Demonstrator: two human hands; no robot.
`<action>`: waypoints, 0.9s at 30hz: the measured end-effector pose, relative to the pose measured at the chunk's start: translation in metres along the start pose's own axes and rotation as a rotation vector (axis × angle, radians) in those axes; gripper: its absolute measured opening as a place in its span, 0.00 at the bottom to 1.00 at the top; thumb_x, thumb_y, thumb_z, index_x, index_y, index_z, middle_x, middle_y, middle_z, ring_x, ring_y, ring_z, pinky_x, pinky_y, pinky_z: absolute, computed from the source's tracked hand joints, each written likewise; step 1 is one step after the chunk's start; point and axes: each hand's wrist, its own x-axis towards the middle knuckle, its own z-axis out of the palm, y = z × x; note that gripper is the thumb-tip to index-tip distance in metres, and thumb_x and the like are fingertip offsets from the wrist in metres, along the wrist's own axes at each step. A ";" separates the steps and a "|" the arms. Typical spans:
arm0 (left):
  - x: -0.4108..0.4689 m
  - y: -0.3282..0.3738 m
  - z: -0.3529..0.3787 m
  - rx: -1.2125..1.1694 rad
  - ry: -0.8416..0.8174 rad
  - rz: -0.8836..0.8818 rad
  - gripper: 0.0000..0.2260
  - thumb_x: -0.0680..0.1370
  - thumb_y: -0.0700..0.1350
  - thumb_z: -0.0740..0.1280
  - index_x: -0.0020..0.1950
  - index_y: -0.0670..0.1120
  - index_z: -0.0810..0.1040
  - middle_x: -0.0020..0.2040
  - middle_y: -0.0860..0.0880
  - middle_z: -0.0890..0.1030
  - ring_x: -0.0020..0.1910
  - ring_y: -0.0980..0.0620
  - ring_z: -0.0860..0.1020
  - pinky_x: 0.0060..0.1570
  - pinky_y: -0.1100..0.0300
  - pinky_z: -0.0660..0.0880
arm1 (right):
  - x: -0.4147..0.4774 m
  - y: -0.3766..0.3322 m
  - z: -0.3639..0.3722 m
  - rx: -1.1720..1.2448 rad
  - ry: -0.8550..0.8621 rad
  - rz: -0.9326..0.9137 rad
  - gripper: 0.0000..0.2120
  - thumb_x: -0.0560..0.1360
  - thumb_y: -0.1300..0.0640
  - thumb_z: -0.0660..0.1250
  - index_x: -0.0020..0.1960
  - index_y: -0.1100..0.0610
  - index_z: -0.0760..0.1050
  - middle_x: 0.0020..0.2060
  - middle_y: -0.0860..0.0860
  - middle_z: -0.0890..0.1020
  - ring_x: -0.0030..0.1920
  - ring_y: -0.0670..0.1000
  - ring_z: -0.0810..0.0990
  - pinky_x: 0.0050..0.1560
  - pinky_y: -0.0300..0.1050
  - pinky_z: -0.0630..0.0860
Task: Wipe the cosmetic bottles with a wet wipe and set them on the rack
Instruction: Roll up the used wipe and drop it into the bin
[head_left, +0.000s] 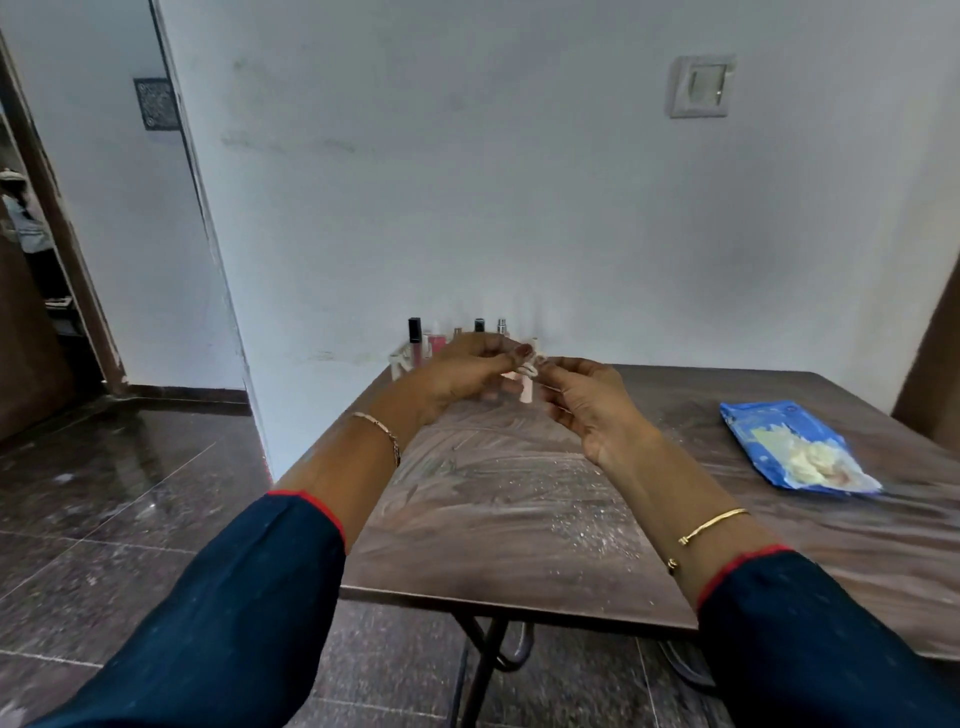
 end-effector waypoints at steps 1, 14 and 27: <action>-0.006 -0.002 0.010 -0.042 0.008 -0.003 0.10 0.78 0.49 0.67 0.56 0.47 0.79 0.51 0.50 0.83 0.48 0.54 0.81 0.45 0.61 0.77 | -0.006 0.000 -0.005 -0.019 0.014 -0.015 0.03 0.74 0.62 0.70 0.44 0.57 0.77 0.33 0.50 0.78 0.31 0.44 0.74 0.31 0.37 0.71; -0.042 -0.031 0.103 -0.519 0.052 -0.127 0.07 0.73 0.40 0.72 0.51 0.45 0.80 0.41 0.49 0.81 0.34 0.57 0.79 0.33 0.65 0.77 | -0.060 0.027 -0.083 -0.145 0.119 -0.050 0.04 0.78 0.56 0.65 0.50 0.56 0.77 0.40 0.50 0.84 0.37 0.45 0.78 0.37 0.38 0.71; -0.056 0.001 0.275 -0.443 -0.409 -0.071 0.02 0.76 0.40 0.69 0.48 0.45 0.79 0.39 0.51 0.82 0.33 0.58 0.79 0.37 0.64 0.79 | -0.136 0.047 -0.238 -0.323 0.523 -0.305 0.04 0.75 0.57 0.70 0.47 0.58 0.79 0.38 0.54 0.82 0.35 0.45 0.78 0.34 0.34 0.73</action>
